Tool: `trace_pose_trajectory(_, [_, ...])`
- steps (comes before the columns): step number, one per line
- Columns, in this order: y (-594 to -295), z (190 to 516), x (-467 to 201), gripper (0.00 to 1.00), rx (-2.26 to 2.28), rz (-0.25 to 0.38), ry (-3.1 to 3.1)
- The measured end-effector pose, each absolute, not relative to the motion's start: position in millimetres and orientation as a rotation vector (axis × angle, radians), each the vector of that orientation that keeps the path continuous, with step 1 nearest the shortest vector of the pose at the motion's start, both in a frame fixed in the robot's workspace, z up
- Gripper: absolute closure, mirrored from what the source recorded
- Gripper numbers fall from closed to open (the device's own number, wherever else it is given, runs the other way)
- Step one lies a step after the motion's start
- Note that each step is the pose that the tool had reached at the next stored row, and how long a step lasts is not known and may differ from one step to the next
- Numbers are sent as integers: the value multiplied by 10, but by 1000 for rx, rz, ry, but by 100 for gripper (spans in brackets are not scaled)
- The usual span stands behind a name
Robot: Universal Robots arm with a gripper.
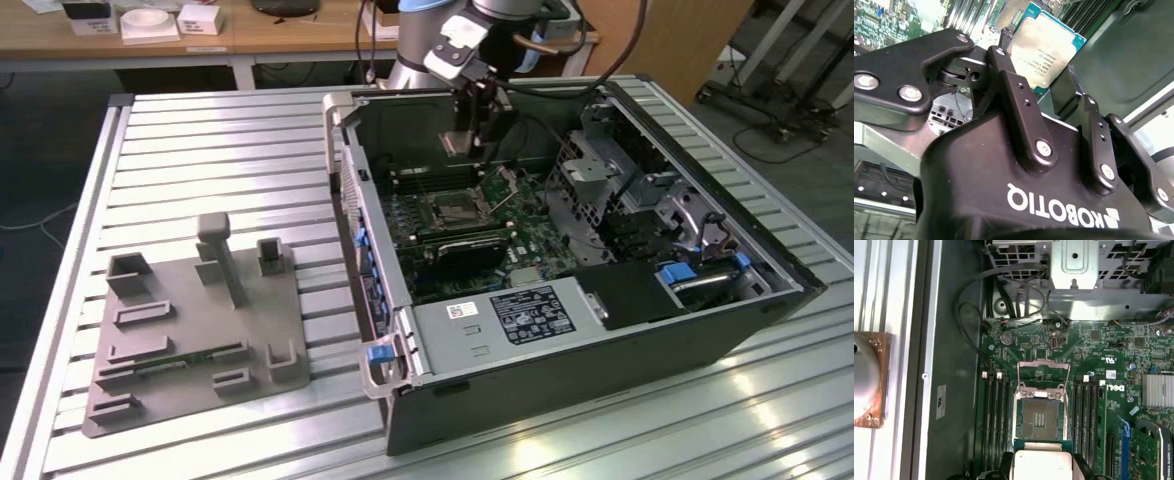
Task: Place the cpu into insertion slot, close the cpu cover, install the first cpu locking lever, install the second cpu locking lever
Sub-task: 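Place the cpu into insertion slot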
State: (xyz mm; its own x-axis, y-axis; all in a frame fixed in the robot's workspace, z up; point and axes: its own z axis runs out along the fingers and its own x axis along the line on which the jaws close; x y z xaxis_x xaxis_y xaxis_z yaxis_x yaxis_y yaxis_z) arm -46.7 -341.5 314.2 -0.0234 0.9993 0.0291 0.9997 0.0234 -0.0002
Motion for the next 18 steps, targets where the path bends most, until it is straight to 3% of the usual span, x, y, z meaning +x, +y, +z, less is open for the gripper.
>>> trace_pose_trajectory(18, [-3415,3083,-467,46,-2317,-26,-2091])
